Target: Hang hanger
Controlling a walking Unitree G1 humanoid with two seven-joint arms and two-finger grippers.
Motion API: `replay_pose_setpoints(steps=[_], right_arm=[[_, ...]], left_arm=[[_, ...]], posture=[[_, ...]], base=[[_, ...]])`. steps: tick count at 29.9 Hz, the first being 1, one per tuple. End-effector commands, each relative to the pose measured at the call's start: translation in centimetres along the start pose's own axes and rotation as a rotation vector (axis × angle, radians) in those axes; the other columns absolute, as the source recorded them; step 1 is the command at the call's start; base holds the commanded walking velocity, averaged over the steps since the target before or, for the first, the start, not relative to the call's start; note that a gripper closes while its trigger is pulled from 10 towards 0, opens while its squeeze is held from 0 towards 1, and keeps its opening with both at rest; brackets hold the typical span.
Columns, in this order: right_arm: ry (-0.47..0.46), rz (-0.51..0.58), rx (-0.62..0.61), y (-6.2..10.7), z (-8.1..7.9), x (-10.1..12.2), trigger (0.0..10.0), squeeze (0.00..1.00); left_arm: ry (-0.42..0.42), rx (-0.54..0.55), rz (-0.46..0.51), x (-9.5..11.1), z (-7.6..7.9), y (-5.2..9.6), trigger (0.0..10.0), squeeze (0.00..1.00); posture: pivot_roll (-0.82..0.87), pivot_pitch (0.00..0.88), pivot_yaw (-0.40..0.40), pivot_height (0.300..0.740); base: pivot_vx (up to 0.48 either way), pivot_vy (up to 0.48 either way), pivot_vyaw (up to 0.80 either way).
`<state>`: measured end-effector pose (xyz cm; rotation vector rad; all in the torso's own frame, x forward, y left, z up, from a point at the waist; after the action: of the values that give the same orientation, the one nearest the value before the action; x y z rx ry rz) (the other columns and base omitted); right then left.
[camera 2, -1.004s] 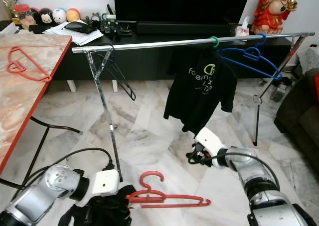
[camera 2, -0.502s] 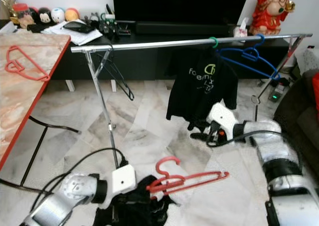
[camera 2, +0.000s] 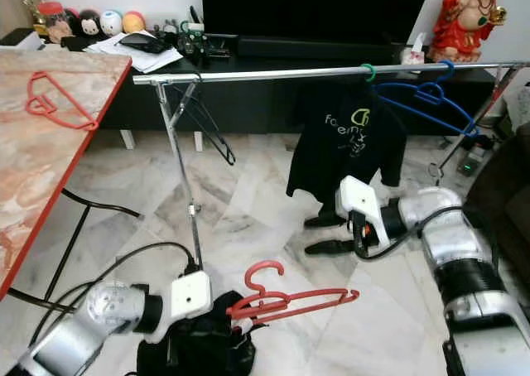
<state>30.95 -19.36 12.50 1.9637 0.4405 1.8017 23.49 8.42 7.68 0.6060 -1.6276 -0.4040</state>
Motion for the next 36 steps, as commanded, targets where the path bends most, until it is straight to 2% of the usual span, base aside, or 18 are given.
replay_pose_setpoints(steps=[1, 9, 15, 21, 33, 36], right_arm=[[0.030, -0.016, 0.062, 0.1, -0.7, 0.4, 10.0, 0.00], [0.042, 0.027, 0.172, -1.7, -3.4, 0.6, 10.0, 0.00], [0.070, 0.025, 0.212, -2.5, -4.2, 1.0, 10.0, 0.00], [0.125, -0.044, 0.245, -3.4, -4.6, 0.9, 10.0, 0.00], [0.096, -0.063, 0.225, -4.1, -4.9, -0.3, 10.0, 0.00], [0.087, -0.096, 0.221, -4.5, -5.0, -1.0, 10.0, 0.00]], left_arm=[[-0.067, -0.025, 0.030, 1.5, -0.3, 0.3, 10.0, 0.00], [-0.112, -0.068, -0.002, 1.4, -1.2, 0.5, 10.0, 0.00], [-0.144, -0.100, -0.013, 1.6, -1.8, 0.3, 10.0, 0.00], [-0.175, -0.098, -0.007, 2.3, -2.8, 0.2, 10.0, 0.00], [-0.191, -0.094, 0.005, 2.8, -3.5, -0.2, 10.0, 0.00], [-0.202, -0.088, 0.014, 3.3, -3.7, -0.4, 10.0, 0.00]], posture=[[-0.02, 0.000, -0.035, 0.740], [-0.05, 0.000, 0.003, 0.740], [-0.06, 0.000, 0.023, 0.740], [-0.06, 0.000, 0.029, 0.740], [-0.06, 0.000, 0.018, 0.740], [-0.05, 0.000, 0.015, 0.740]], base=[[0.000, 0.000, 0.00], [0.000, 0.000, 0.00], [0.000, 0.000, 0.00], [0.000, 0.000, 0.00], [0.000, 0.000, 0.00], [0.000, 0.000, 0.00]])
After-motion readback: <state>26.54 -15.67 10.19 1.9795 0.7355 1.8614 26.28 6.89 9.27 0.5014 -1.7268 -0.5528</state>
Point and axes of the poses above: a point about 5 cm out from each wrist's last joint towards the gripper, its own y axis pointing back from the gripper into the wrist, its own x axis along the axis of the wrist's last joint, z = x × y, the point moved 3 cm from there along -y, pointing out of the wrist towards the gripper, and after that the axes turned 2 degrees about -y, right-handed, at the moved point
